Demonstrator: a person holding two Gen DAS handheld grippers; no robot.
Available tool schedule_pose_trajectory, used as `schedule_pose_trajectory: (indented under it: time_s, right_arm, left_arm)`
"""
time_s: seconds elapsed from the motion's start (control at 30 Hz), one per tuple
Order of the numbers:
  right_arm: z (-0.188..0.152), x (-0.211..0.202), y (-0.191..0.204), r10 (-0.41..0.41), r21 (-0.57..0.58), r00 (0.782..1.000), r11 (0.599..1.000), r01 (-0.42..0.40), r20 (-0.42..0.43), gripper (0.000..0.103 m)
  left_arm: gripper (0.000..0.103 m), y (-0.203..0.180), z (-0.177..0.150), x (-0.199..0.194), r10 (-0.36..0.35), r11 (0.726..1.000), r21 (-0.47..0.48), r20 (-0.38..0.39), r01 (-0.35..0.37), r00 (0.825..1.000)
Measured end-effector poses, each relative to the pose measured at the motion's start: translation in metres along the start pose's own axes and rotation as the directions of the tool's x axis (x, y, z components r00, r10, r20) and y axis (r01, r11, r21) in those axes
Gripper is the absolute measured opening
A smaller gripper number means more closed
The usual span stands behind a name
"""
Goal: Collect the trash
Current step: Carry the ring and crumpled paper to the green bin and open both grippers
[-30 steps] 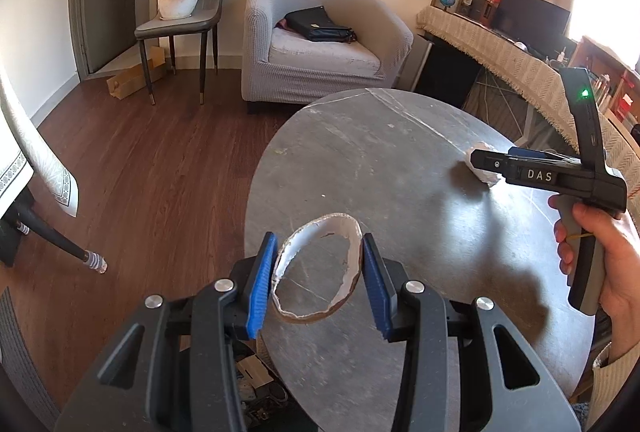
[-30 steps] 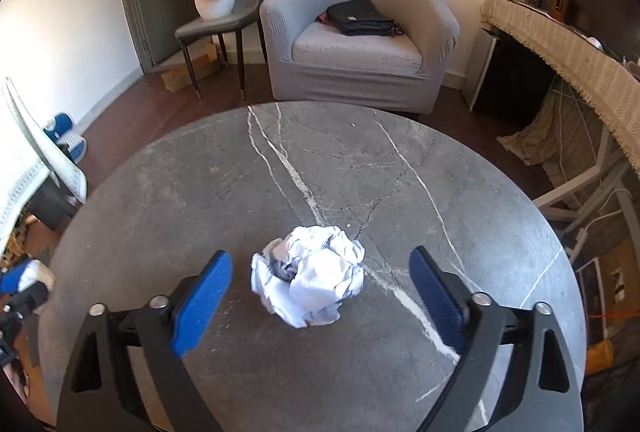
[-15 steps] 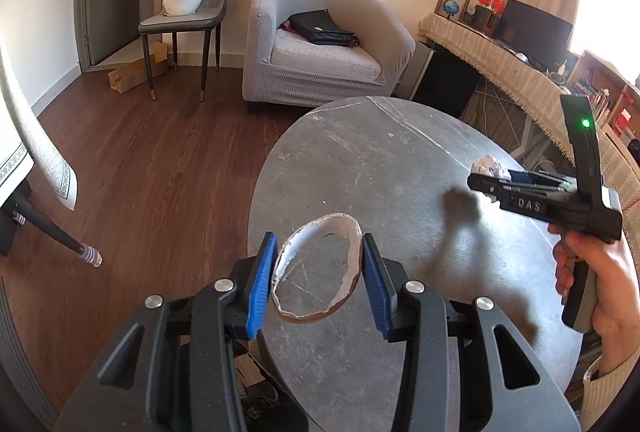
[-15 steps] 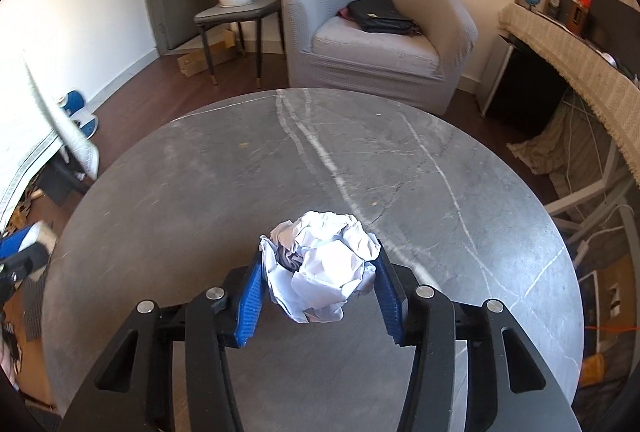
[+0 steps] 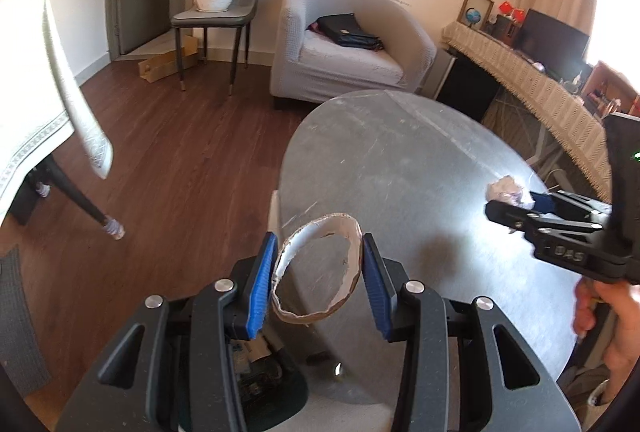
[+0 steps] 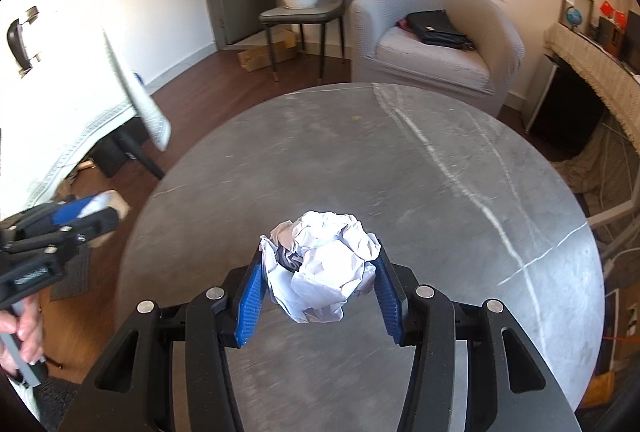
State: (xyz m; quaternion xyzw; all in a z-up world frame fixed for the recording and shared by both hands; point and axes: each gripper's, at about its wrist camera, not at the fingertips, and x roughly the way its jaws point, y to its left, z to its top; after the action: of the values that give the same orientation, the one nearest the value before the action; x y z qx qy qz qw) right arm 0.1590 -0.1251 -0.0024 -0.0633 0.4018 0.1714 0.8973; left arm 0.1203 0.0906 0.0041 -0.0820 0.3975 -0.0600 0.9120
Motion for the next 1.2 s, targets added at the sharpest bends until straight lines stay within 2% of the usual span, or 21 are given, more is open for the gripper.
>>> schedule_pose_trajectory:
  time_s: [0.3,0.57,0.93,1.1,1.2]
  right_arm:
    - [-0.001,-0.016,0.049,0.107,-0.020,0.994,0.994,-0.106,0.027,0.050]
    - [0.011,-0.011,0.087,0.181,-0.029,0.982,0.983,-0.180,0.045,0.050]
    - [0.012,0.019,0.130,0.224,-0.081,0.975,0.971,-0.224,-0.011,0.050]
    - [0.014,0.022,0.145,0.242,-0.097,0.970,0.965,-0.243,-0.017,0.050]
    - [0.014,0.026,0.157,0.252,-0.115,0.967,0.960,-0.254,-0.030,0.050]
  left_arm:
    - [0.045,0.025,-0.028,-0.003,0.078,0.997,0.017,-0.060,-0.078,0.995]
    - [0.045,0.058,-0.052,0.008,0.095,0.995,-0.003,-0.133,-0.096,0.987]
    - [0.045,0.109,-0.088,0.035,0.089,0.992,-0.059,-0.282,-0.110,0.955]
    - [0.046,0.116,-0.106,0.043,0.085,0.991,-0.071,-0.339,-0.115,0.937]
    - [0.052,0.118,-0.112,0.045,0.072,0.992,-0.074,-0.355,-0.105,0.932]
